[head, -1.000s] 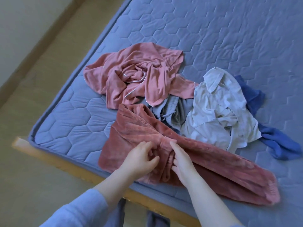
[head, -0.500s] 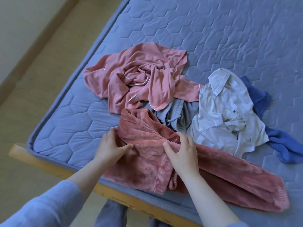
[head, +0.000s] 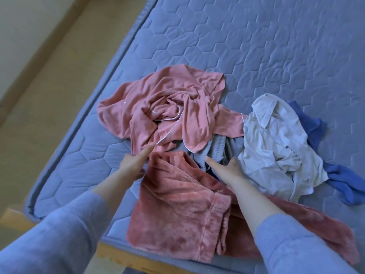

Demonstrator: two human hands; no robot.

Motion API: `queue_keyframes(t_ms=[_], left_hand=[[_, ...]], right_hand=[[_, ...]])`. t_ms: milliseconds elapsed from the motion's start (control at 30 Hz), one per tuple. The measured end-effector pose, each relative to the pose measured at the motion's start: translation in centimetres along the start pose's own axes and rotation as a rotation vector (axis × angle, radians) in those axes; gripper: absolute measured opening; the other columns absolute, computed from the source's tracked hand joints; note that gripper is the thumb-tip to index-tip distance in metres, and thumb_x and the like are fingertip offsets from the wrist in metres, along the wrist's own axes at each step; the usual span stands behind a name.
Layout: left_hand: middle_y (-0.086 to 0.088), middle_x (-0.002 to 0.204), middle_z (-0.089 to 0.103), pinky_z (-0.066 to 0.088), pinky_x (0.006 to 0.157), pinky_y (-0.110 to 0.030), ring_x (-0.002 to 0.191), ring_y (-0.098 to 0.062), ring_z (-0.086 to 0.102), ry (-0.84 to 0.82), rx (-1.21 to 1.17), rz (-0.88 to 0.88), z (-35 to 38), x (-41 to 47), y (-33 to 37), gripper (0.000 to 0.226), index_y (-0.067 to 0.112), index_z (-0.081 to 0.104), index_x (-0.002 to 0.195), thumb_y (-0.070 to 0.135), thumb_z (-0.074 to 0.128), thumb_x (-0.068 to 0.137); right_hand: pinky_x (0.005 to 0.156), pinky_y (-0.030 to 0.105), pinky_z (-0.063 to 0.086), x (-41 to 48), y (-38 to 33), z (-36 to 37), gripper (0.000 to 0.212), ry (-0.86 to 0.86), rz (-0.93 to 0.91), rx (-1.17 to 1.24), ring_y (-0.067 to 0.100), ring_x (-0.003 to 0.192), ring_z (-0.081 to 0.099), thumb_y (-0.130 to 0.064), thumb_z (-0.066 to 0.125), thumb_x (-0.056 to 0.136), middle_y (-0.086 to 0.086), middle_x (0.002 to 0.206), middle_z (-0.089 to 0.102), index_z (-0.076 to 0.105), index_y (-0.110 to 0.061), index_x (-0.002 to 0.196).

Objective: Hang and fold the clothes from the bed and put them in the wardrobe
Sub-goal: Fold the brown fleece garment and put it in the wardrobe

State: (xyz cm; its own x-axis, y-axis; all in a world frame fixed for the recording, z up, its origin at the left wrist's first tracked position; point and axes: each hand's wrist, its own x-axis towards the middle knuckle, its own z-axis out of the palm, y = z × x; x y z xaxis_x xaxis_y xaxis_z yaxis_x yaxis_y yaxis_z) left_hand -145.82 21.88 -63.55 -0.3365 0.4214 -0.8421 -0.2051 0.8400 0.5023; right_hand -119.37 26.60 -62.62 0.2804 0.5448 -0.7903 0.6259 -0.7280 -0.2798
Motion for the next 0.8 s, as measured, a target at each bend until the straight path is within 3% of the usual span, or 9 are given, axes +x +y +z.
queue_keyframes(t_ms=[100,167,267,367,500,567,633,700,800], left_hand=[[0.000,0.112,0.061,0.054,0.057,-0.032,0.080,-0.022,0.064,-0.118,-0.094,0.104,0.6,2.2,0.8,0.085,0.032,0.046,0.123,0.067,0.080,0.053],[0.005,0.101,0.065,0.052,0.057,-0.030,0.074,-0.018,0.062,-0.175,-0.099,0.171,1.6,3.2,1.5,0.077,0.032,0.052,0.119,0.060,0.083,0.054],[-0.009,0.110,0.072,0.056,0.084,-0.041,0.095,-0.026,0.070,-0.253,-0.127,0.262,3.0,3.8,3.2,0.052,0.013,0.062,0.118,0.033,0.082,0.074],[-0.010,0.110,0.072,0.060,0.079,-0.038,0.093,-0.019,0.072,-0.263,-0.118,0.292,4.0,3.6,6.0,0.026,0.012,0.067,0.109,0.020,0.074,0.085],[-0.007,0.100,0.069,0.059,0.066,-0.027,0.078,-0.008,0.071,-0.247,-0.291,0.473,6.3,1.8,14.4,0.018,0.012,0.062,0.107,0.016,0.067,0.090],[-0.015,0.108,0.064,0.058,0.079,-0.038,0.089,-0.014,0.066,-0.248,-0.273,0.591,7.5,0.7,18.2,0.032,0.013,0.051,0.117,0.023,0.066,0.090],[-0.013,0.129,0.058,0.047,0.102,-0.040,0.112,-0.019,0.058,-0.119,0.033,0.734,8.6,-0.1,19.4,0.056,0.017,0.037,0.137,0.027,0.064,0.089],[-0.003,0.141,0.046,0.036,0.109,-0.033,0.130,-0.020,0.044,-0.040,0.341,0.807,9.7,-1.2,17.9,0.071,0.017,0.026,0.148,0.027,0.064,0.088],[-0.002,0.129,0.051,0.045,0.097,-0.034,0.125,-0.022,0.050,-0.111,0.464,0.733,12.1,-2.0,13.9,0.053,0.012,0.046,0.135,0.026,0.066,0.088]], right_hand=[[0.104,0.048,0.043,2.3,-1.8,1.9,0.129,-0.061,0.043,0.199,0.031,0.128,0.048,-0.066,0.078,0.055,0.008,0.150,0.037,0.006,-0.023,0.153],[0.080,0.039,0.056,3.8,-2.8,2.7,0.092,-0.051,0.055,0.325,0.023,0.084,0.064,-0.043,0.081,0.065,0.009,0.113,0.060,0.033,-0.011,0.138],[0.047,0.022,0.040,4.5,-3.8,2.5,0.012,-0.062,0.083,0.479,0.015,0.045,0.045,-0.013,0.063,0.080,0.007,0.062,0.054,0.059,-0.006,0.089],[0.036,0.014,0.028,4.3,-6.3,0.2,0.019,-0.040,-0.018,0.643,0.011,0.034,0.040,-0.010,0.063,0.081,0.000,0.045,0.047,0.053,-0.012,0.066],[0.056,0.028,0.050,4.0,-13.9,-5.5,0.013,0.107,-0.350,0.812,0.020,0.068,0.065,-0.017,0.074,0.079,0.009,0.084,0.068,0.062,-0.017,0.080],[0.090,0.041,0.053,4.4,-16.3,-8.0,0.021,0.090,-0.461,0.805,0.024,0.105,0.065,-0.025,0.074,0.083,0.007,0.116,0.067,0.062,-0.023,0.101],[0.109,0.046,0.040,4.6,-16.0,-9.5,0.051,0.079,-0.470,0.644,0.021,0.129,0.049,-0.036,0.069,0.088,0.002,0.142,0.051,0.048,-0.027,0.133],[0.114,0.036,0.031,4.4,-13.5,-9.7,0.075,0.147,-0.407,0.444,0.019,0.139,0.038,-0.041,0.066,0.088,0.004,0.153,0.036,0.029,-0.021,0.150],[0.101,0.030,0.035,3.8,-7.5,-9.7,0.061,0.299,-0.310,0.301,0.024,0.128,0.048,-0.029,0.066,0.088,0.010,0.141,0.050,0.042,-0.012,0.142]])
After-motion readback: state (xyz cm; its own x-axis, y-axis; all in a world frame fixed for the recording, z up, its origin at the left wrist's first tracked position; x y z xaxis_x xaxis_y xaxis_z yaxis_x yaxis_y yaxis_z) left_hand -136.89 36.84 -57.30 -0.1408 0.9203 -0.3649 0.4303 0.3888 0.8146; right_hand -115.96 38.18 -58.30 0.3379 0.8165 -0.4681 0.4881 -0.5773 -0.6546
